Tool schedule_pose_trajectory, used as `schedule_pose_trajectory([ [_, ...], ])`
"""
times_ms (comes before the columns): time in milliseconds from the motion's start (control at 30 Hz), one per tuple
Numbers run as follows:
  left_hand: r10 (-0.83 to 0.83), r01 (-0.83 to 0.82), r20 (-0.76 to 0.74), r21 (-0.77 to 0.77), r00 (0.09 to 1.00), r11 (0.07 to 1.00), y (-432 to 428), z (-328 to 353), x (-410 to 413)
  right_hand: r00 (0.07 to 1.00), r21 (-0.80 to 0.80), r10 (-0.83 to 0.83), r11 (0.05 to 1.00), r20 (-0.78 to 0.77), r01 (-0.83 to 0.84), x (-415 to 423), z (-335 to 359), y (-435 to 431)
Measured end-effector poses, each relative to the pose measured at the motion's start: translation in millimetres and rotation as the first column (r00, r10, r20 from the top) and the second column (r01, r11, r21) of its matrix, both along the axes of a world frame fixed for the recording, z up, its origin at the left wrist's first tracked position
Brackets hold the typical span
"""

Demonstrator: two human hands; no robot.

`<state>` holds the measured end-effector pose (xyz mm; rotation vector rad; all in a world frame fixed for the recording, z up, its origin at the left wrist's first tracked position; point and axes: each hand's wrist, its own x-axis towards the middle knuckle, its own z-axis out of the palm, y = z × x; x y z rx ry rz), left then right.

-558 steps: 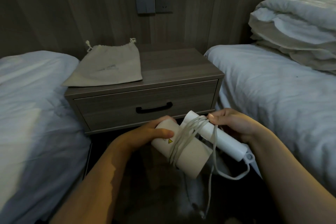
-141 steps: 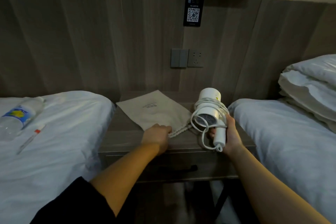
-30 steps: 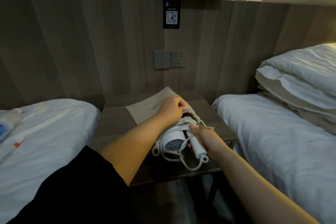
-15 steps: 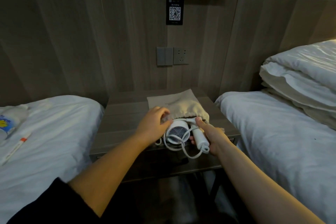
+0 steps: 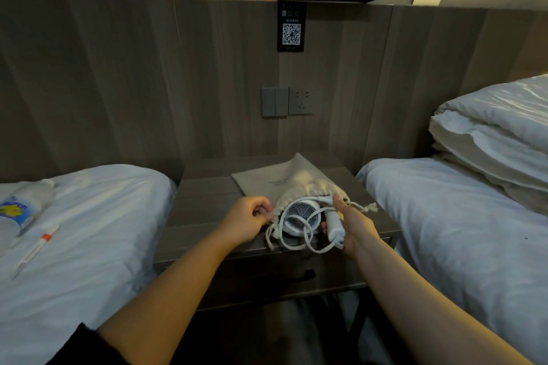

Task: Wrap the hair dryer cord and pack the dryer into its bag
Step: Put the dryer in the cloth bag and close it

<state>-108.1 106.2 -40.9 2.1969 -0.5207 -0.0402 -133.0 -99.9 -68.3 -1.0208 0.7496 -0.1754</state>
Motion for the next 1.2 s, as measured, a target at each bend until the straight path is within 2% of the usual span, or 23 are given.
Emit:
schedule_pose_trajectory([
  [67,-0.086,0.087,-0.041,0.013,0.995,0.996,0.0,2.9,0.1,0.999,-0.026,-0.030,0.999,-0.015,0.030,3.1,-0.7,3.1],
  [133,-0.091,0.095,-0.038,0.132,0.995,0.987,-2.3,2.0,-0.8,1.000,-0.059,-0.021,0.998,-0.008,0.021,5.3,-3.6,6.9],
  [200,-0.016,0.004,0.061,0.186,0.998,0.983,-6.5,0.3,-1.0,1.000,-0.045,0.008,0.999,0.007,-0.008,4.3,-1.7,11.3],
  [300,0.057,-0.080,0.224,0.093,0.973,0.993,-16.7,2.2,-2.7,0.999,-0.005,0.040,0.999,0.021,-0.040,5.3,1.3,9.5],
  [367,0.025,-0.052,0.274,0.095,0.961,0.994,-27.0,4.1,-2.0,0.996,-0.013,0.083,0.996,0.014,-0.083,6.9,1.2,8.0],
  [467,-0.002,-0.065,0.327,0.194,0.945,0.979,-43.7,5.2,3.1,0.992,-0.023,0.122,0.992,0.006,-0.122,7.0,1.4,7.8],
  [667,0.001,-0.143,0.466,0.268,0.885,0.953,-62.1,10.1,12.2,0.995,-0.090,0.093,0.991,-0.022,-0.095,7.4,-0.1,7.4],
  [733,0.024,-0.149,0.459,0.240,0.888,0.959,-66.3,14.4,13.2,0.996,-0.116,0.085,0.990,-0.019,-0.087,8.0,-1.0,9.1],
  [867,0.097,-0.142,0.385,0.090,0.918,0.986,-77.4,26.4,14.3,0.998,-0.202,0.047,0.978,-0.036,-0.053,8.0,0.0,14.5],
  [1000,-0.029,-0.017,0.419,0.107,0.908,0.994,-77.2,20.4,8.2,0.999,-0.186,-0.033,0.982,-0.038,0.025,11.2,6.5,16.1],
  [1100,-0.037,-0.056,0.462,0.185,0.886,0.981,-60.7,6.2,9.1,0.998,-0.144,-0.065,0.988,-0.028,0.060,13.9,4.0,19.3],
  [1200,-0.045,-0.065,0.451,0.226,0.891,0.972,-43.6,-9.4,4.2,1.000,-0.147,-0.002,0.989,-0.006,0.001,7.6,0.9,21.2],
])
